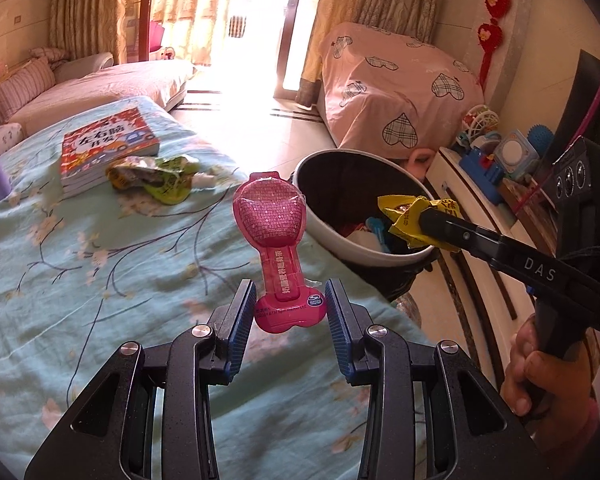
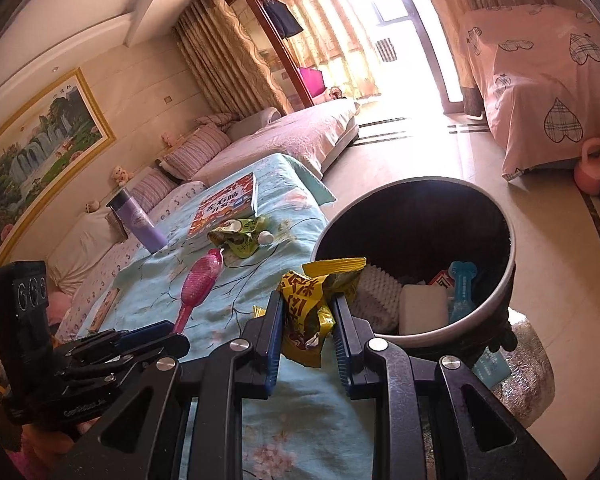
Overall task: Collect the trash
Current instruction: 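Carry the pink toy and yellow wrapper over the bin with both tools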
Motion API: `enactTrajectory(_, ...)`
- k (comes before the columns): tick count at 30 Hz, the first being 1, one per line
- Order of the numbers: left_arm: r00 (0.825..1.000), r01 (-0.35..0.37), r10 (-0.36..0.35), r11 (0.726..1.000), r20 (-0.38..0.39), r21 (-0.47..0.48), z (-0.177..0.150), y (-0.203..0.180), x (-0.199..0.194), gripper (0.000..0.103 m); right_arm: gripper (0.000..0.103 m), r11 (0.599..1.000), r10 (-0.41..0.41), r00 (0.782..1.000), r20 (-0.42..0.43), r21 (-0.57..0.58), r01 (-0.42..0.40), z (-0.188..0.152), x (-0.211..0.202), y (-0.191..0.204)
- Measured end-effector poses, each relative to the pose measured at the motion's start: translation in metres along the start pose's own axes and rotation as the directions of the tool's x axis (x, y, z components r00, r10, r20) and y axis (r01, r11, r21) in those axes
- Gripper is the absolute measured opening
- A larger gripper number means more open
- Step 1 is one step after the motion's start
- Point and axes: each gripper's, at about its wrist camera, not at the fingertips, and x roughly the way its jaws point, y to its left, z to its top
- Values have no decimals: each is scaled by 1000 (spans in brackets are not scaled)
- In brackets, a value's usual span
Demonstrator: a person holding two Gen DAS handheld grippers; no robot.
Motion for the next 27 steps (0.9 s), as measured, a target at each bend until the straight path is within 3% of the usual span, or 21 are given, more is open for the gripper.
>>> enactTrajectory(27, 1000, 27, -26, 997, -17, 72, 28, -40, 28, 35, 24, 998, -56, 998, 14, 17, 55, 23, -6, -48)
